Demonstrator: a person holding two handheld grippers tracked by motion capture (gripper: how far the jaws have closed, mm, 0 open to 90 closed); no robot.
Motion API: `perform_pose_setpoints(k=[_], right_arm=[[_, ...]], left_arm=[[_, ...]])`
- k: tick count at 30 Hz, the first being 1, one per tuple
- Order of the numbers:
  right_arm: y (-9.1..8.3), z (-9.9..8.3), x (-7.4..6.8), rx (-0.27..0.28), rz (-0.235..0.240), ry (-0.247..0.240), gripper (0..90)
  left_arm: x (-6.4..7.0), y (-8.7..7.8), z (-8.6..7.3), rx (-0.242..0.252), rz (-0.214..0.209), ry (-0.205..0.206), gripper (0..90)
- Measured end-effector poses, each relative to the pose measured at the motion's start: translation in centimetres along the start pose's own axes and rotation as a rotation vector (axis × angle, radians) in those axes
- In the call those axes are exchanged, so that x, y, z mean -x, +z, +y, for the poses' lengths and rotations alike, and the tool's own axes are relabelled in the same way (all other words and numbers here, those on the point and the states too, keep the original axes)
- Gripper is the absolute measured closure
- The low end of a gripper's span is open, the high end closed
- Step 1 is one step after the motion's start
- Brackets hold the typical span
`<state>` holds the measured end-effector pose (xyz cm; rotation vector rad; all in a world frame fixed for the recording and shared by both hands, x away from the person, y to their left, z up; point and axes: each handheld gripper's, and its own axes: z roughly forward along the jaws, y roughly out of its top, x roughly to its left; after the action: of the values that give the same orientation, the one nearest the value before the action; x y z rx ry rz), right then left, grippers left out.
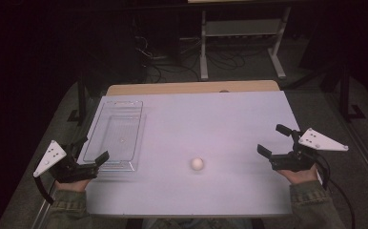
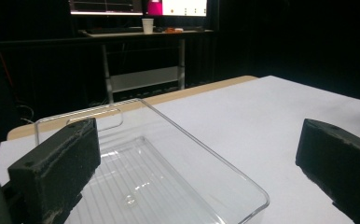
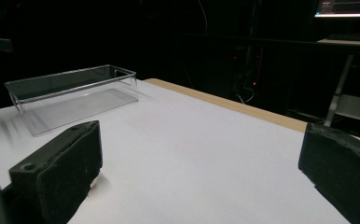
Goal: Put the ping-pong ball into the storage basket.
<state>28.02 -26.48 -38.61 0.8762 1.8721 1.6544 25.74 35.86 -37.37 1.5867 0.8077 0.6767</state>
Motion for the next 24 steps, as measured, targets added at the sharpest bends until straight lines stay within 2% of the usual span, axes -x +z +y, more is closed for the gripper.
perform_pose_setpoints(k=[3, 4, 8, 11, 14, 24], right_arm=[[-0.2, 0.0, 0.0, 0.001, -0.010, -0.004, 0.0], [-0.3, -0.1, 0.1, 0.000, -0.012, -0.003, 0.0], [-0.5, -0.3, 0.3, 0.002, -0.015, 0.016, 0.0], [-0.8, -0.3, 0.4, 0.012, -0.021, 0.017, 0.0], [-1.0, -0.2, 0.4, 0.018, -0.032, 0.022, 0.0], [-0.9, -0.5, 0.4, -0.014, -0.031, 0.008, 0.0]], left_arm=[[0.1, 0.1, 0.1, 0.002, -0.029, -0.012, 0.0], [0.2, 0.1, 0.2, 0.000, -0.033, -0.002, 0.0], [0.3, 0.1, 0.5, -0.004, -0.022, -0.005, 0.0], [0.5, 0.3, 0.6, -0.031, -0.021, 0.002, 0.0], [1.0, 0.7, 0.7, -0.078, -0.021, 0.040, 0.0], [1.8, 2.0, 1.7, -0.142, -0.090, 0.059, 0.0]])
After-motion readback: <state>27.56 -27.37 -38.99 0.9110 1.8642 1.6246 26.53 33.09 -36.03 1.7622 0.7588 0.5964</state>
